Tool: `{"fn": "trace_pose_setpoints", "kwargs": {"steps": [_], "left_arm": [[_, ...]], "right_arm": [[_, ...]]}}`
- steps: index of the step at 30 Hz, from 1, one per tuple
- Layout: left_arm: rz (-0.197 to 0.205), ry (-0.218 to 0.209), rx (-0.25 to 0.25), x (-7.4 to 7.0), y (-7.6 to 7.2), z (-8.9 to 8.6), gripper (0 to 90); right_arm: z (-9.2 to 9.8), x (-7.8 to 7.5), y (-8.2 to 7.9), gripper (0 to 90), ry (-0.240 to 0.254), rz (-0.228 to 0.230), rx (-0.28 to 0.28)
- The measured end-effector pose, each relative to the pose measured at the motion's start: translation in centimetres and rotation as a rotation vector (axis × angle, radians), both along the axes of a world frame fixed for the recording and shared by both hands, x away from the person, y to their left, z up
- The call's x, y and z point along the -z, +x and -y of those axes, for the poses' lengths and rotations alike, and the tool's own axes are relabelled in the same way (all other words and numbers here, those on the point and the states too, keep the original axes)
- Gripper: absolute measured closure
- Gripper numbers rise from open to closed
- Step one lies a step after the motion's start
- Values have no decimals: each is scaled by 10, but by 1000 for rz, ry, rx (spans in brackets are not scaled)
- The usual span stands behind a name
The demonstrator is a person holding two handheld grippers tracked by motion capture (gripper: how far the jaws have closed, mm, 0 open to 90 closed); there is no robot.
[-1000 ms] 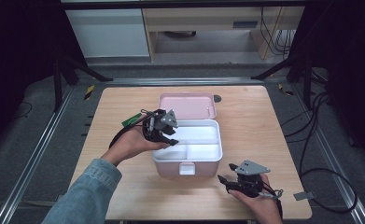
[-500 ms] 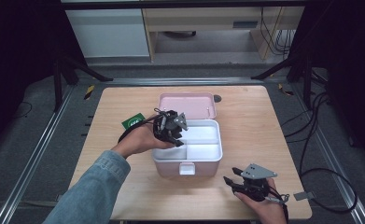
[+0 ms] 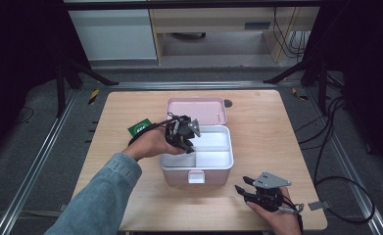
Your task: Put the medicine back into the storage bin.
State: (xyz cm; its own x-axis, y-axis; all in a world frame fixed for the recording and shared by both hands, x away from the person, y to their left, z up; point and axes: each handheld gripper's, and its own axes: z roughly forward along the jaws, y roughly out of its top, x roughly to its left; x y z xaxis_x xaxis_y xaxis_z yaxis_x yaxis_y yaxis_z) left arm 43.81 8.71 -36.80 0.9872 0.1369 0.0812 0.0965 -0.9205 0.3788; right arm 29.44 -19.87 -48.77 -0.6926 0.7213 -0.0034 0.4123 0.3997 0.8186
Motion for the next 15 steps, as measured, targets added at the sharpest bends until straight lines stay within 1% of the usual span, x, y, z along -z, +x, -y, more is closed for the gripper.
{"fn": "trace_pose_setpoints", "kwargs": {"steps": [2, 7, 10, 15], "left_arm": [[-4, 12, 11, 0, 1, 2, 766], [-16, 20, 22, 2, 3, 6, 779], [-21, 19, 25, 3, 4, 6, 787], [-18, 17, 25, 3, 5, 5, 809]], "right_arm": [[0, 0, 0, 546, 0, 0, 1], [2, 0, 1, 549, 3, -3, 1], [1, 1, 1, 551, 6, -4, -3], [1, 1, 1, 550, 5, -5, -6]]}}
